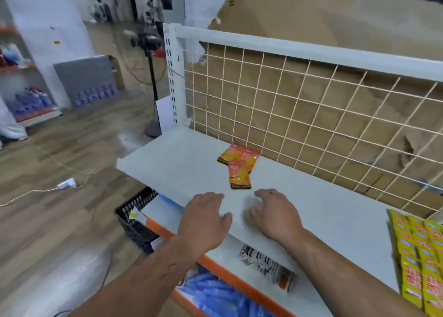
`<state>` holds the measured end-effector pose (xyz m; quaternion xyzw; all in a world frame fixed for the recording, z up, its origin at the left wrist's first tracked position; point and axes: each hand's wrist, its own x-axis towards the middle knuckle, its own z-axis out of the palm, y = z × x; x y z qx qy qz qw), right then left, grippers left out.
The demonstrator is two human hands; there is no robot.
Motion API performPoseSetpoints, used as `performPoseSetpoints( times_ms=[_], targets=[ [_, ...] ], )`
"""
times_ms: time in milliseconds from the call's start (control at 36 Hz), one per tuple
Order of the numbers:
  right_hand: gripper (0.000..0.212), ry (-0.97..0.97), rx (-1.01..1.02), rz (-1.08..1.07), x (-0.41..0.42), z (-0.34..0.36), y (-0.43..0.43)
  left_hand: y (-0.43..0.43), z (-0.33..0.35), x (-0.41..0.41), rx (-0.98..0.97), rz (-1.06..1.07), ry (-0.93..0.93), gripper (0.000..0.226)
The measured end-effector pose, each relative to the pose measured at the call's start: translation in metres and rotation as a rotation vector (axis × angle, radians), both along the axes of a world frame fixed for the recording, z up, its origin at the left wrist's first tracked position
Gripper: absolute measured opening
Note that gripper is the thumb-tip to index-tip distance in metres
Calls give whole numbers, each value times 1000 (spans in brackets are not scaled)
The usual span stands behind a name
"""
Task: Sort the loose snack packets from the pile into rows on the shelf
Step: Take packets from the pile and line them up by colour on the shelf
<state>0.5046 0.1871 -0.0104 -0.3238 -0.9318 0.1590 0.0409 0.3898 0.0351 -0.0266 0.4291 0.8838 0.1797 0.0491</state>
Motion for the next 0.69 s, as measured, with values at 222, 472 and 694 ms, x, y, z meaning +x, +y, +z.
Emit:
performPoseSetpoints(
  times_ms=[222, 472, 694],
  targets=[
    [37, 28, -86, -99, -61, -13, 55, 52, 1, -47, -78, 58, -84, 52],
    [26, 109, -132, -312, -119, -22, 113, 114, -7, -83, -157, 100, -118, 53],
    [59, 5, -130, -387, -149, -35, 142, 142, -10, -98, -221, 125, -138, 58]
  ],
)
